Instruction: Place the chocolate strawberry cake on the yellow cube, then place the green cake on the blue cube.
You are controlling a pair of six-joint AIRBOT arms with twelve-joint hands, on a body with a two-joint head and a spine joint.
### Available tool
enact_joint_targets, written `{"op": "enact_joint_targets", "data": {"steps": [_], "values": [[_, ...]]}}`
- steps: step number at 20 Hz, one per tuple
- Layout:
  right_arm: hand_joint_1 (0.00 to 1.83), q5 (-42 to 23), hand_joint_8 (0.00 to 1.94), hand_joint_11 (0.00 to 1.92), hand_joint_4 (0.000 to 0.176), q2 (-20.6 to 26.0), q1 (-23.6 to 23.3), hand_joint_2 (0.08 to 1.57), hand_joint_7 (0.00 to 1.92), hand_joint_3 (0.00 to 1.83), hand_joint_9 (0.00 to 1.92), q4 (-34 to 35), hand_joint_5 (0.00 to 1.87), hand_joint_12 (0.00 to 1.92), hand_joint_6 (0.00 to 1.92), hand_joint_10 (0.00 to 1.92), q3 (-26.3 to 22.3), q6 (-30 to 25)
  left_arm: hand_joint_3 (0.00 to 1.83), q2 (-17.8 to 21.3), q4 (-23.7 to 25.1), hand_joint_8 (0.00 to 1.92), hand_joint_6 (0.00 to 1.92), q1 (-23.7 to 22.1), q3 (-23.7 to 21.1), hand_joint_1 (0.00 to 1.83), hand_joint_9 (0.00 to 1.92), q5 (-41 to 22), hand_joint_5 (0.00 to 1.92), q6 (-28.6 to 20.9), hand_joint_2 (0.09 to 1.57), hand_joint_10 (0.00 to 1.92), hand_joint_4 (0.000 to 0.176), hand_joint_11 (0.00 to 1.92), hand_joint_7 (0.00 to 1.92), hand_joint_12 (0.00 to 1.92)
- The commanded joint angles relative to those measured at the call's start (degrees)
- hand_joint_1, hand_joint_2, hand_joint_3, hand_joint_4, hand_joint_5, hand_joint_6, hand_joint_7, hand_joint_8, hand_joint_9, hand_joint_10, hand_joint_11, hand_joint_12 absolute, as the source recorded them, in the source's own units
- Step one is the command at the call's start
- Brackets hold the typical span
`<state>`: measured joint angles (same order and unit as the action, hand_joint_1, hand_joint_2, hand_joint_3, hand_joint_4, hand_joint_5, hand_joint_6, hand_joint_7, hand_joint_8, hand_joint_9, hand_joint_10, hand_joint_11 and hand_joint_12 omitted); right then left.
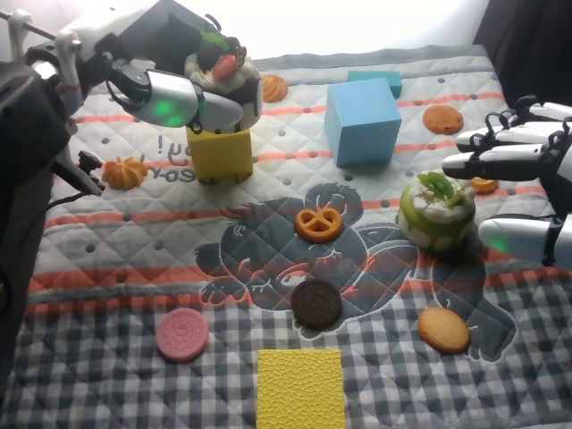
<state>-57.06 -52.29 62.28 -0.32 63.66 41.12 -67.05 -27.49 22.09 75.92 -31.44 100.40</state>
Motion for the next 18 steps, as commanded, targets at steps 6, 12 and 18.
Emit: {"op": "enact_joint_targets", "data": {"steps": [6, 12, 18], "values": [[0.18, -6.81, 0.0, 0.12, 0.092, -0.18, -0.74, 1.3, 0.4, 0.0, 0.4, 0.86, 0.49, 0.88, 0.0, 0.0, 0.34, -0.16, 0.0, -0.18, -0.4, 0.97, 0.11, -0.41, 1.89, 1.29, 0.99, -5.72, 1.32, -0.57, 1.04, 0.96, 0.0, 0.41, 1.14, 1.59], [0.16, -6.82, 0.0, 0.26, 0.082, -0.48, -0.74, 1.33, 0.43, 0.0, 0.46, 0.87, 0.5, 0.71, 0.0, 0.0, 0.43, -0.2, 0.0, -0.49, -2.03, 0.9, 0.43, 0.48, 2.69, 1.28, 1.02, -5.58, 1.19, -0.57, 1.04, 0.63, 0.0, 0.34, 1.15, 1.47], [0.14, -6.82, 0.0, 0.35, 0.037, -0.55, -0.66, 1.31, 0.43, 0.0, 0.49, 0.89, 0.56, 0.62, 0.0, 0.0, 0.43, -0.34, 0.0, -0.49, -3.59, 0.9, 0.67, 2.05, 2.56, 1.26, 1.02, -5.98, 1.06, -0.58, 1.06, 0.51, 0.0, 0.35, 1.14, 1.45]]}}
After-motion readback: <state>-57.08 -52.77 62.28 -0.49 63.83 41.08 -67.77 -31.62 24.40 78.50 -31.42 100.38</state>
